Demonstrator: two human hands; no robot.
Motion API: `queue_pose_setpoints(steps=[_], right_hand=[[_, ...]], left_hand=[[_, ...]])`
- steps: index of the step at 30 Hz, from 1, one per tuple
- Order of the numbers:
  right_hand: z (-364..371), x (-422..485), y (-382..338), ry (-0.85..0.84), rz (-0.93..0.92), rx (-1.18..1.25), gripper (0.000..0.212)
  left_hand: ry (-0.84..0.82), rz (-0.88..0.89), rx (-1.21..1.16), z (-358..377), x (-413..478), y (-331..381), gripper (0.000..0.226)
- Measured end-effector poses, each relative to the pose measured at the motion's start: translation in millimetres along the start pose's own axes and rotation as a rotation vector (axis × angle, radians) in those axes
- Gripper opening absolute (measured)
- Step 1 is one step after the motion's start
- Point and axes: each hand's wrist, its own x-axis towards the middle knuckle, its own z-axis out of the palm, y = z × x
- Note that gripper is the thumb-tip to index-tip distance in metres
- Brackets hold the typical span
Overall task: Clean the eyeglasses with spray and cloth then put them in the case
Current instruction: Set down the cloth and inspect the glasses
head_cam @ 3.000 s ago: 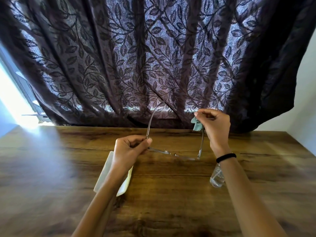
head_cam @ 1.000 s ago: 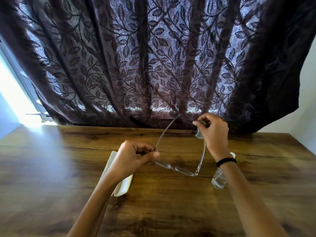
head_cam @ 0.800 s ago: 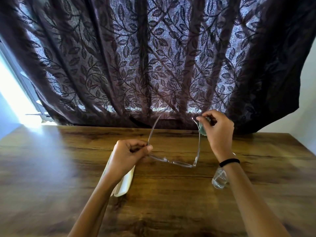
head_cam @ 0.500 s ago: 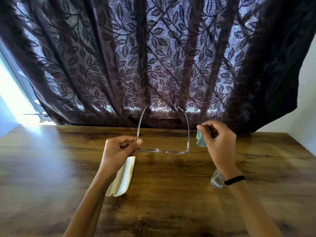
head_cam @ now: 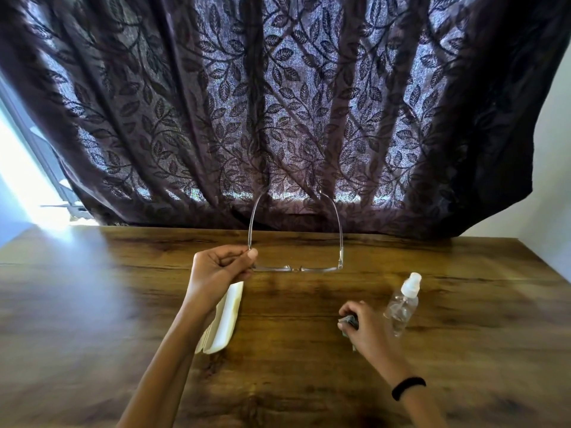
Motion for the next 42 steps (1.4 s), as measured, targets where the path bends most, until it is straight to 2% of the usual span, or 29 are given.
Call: queue_pose_setpoints(steps=[4, 7, 10, 13, 16, 22, 30, 42], right_hand=[[-10, 4, -7, 0.034, -0.018, 0.007, 0.035], [-29, 6, -23, 0.2, -0.087, 0.188, 0.027], [-50, 8, -42, 0.342, -0.122, 0.479, 0.014], [-69, 11, -59, 0.376, -0.105, 0.757, 0.011], [-79, 15, -66, 0.368, -0.113, 0.849, 0.013], [-85, 20, -66, 0.402, -0.128, 0.8, 0.016], [-85, 20, -64, 0.446, -0.152, 0.737, 0.016], [-79, 19, -68, 0.555, -0.344, 0.419, 0.017]], left_hand=[[-0.004, -0.007, -0.003, 3, -1, -2, 0.004], [-0.006, -0.013, -0.009, 4, 0, -4, 0.005], [-0.008, -0.017, -0.018, 5, 0, -6, 0.01], [-0.02, -0.023, -0.032, 7, 0, -7, 0.012], [-0.037, -0.014, -0.041, 7, -1, -7, 0.008], [-0.067, 0.046, -0.059, 7, -1, -9, 0.01], [-0.028, 0.093, 0.013, 11, 3, -16, 0.013], [-0.007, 0.163, 0.094, 13, 2, -18, 0.021]])
